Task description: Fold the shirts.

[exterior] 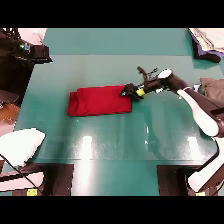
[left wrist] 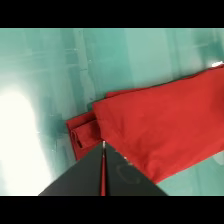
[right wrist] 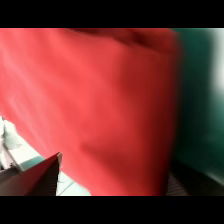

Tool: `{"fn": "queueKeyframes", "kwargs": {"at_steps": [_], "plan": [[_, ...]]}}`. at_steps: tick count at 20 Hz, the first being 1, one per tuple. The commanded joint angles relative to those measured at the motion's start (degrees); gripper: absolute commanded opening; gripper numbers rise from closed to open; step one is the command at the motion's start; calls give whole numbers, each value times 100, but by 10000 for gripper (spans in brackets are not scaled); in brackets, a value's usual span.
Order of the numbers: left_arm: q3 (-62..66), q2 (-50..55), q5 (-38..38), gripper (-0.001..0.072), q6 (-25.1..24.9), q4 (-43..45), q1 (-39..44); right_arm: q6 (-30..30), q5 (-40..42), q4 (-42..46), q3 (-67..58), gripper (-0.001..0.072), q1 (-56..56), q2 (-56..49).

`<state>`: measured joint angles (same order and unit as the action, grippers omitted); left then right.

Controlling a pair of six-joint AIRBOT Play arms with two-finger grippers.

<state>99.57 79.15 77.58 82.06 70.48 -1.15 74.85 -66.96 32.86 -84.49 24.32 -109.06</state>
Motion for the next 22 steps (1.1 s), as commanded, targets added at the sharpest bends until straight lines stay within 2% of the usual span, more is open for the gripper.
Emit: {"fn": "queueKeyframes", "kwargs": {"at_steps": [1,2,3,6,9,10,14,18,22], "plan": [[0,0,46,31,0,-22,-2,-42,90,-472,-437,325,420,-444],[0,2,48,31,0,-39,-2,-103,94,-428,-520,81,481,-468],[0,0,48,31,0,-61,-2,-238,107,-426,-573,14,511,-466],[0,0,111,31,0,-326,33,-271,63,-332,-723,13,389,-304],[0,0,142,31,-22,-328,358,7,103,511,-723,13,-114,376],[0,0,133,31,-116,-328,531,271,76,859,-723,13,-398,680],[0,0,-269,32,-133,-341,1169,623,103,1893,-723,13,-1871,1902],[0,2,-734,31,-133,-341,1687,745,136,2140,-723,13,-3554,2667],[0,2,-1056,31,-131,-341,2037,767,358,2116,-726,13,-4865,2750]]}}
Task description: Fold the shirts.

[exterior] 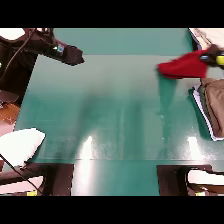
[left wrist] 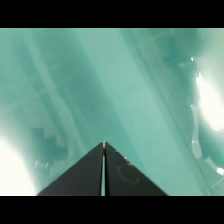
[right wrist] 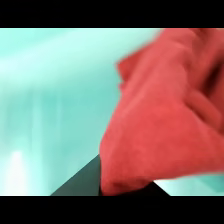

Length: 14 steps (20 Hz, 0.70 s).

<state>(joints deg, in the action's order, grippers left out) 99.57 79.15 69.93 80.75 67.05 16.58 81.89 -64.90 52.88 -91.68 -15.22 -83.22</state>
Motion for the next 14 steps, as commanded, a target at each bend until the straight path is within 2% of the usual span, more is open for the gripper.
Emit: {"fn": "queueKeyframes", "kwargs": {"at_steps": [1,4,8,11,14], "plan": [[0,2,-302,32,0,2,315,63,216,74,-7,13,-1117,140],[0,2,-306,31,-2,4,343,63,448,-2,-11,13,-1515,98],[0,26,-343,31,-7,4,343,-90,654,-1032,-11,13,-1906,363],[0,63,-326,31,-17,7,343,-116,457,-737,-9,13,-2194,863],[0,72,-350,31,-20,7,343,-116,-192,-400,-4,13,-2520,1311]]}}
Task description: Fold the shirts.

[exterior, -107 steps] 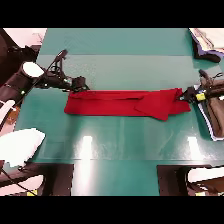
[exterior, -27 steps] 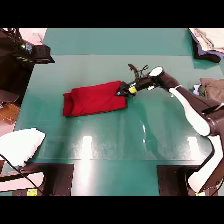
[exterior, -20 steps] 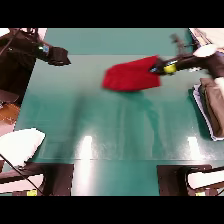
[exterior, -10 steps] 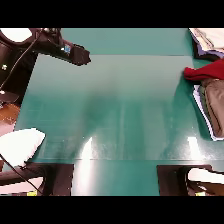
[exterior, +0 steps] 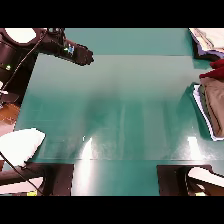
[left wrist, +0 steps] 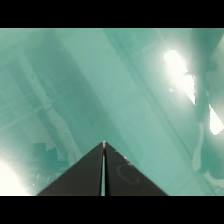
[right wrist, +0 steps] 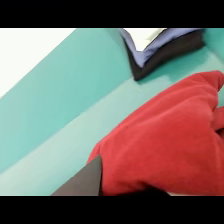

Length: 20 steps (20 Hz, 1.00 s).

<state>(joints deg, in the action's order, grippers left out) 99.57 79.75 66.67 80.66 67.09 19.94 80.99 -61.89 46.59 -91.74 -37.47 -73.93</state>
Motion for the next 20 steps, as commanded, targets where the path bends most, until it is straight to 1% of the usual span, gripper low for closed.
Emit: {"fn": "queueKeyframes", "kwargs": {"at_steps": [1,4,7,11,12,14,15,17,20], "plan": [[0,13,-24,32,-13,2,7,-17,-772,455,2,13,-363,496],[0,13,11,32,-20,2,7,39,-1320,1235,214,14,-393,793],[0,13,42,31,-162,2,7,70,-1556,1945,940,14,-396,1182],[0,13,63,31,-164,2,7,262,-1683,3362,1790,19,-396,1659],[0,13,68,31,-164,2,7,282,-1683,3615,1932,85,-396,1751],[0,13,87,31,-164,0,7,282,-1733,4052,2103,585,-396,1856],[0,13,114,32,-164,2,7,282,-1790,4188,2103,647,-396,1869],[0,13,149,31,-162,0,7,302,-1832,4144,1985,646,-393,1869],[2,13,140,32,-160,0,7,304,-1847,3482,1692,645,-203,1869]]}}
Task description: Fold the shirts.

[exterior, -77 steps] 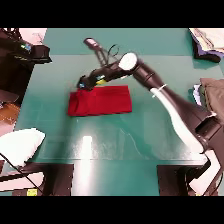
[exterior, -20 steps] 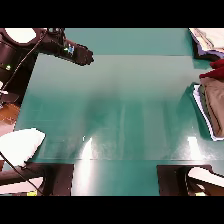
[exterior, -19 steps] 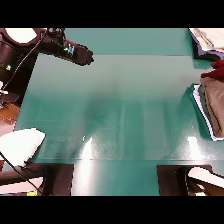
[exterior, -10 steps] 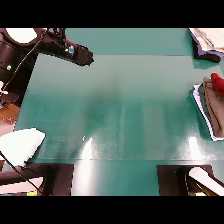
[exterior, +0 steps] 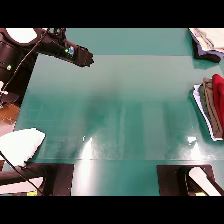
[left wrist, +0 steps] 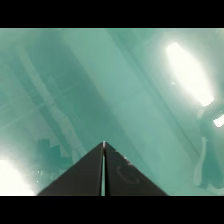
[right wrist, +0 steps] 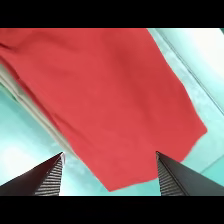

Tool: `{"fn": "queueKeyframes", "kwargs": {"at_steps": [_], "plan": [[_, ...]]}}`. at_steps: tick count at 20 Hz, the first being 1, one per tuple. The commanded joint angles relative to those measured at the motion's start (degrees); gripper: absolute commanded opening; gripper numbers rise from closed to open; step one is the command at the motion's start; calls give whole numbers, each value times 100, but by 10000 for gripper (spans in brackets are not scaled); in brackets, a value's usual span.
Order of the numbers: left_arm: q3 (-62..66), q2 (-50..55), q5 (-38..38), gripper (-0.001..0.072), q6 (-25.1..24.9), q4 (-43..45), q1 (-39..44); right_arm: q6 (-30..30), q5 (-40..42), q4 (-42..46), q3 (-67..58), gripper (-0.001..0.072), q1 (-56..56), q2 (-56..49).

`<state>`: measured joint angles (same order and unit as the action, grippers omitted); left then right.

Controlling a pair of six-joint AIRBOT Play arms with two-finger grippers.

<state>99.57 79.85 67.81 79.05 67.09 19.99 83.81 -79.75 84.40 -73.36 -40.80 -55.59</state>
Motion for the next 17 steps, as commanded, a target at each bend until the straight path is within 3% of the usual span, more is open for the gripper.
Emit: {"fn": "queueKeyframes", "kwargs": {"at_steps": [1,3,5,6,7,8,17], "plan": [[2,0,44,32,9,-4,2,20,-63,-592,-227,645,254,35],[2,-9,59,32,11,-13,2,20,-50,-1150,-367,638,627,33],[2,-9,-2,32,11,-11,2,20,-17,-1408,-483,525,1123,33],[2,-9,-17,32,11,-11,2,17,9,-1427,-520,398,1410,33],[2,-9,-28,32,11,-11,2,15,28,-1421,-553,188,1716,33],[2,-9,-35,32,11,-11,2,13,76,-1399,-562,38,2000,33],[2,-9,-35,32,11,-11,2,13,168,-1390,-551,15,2951,31]]}}
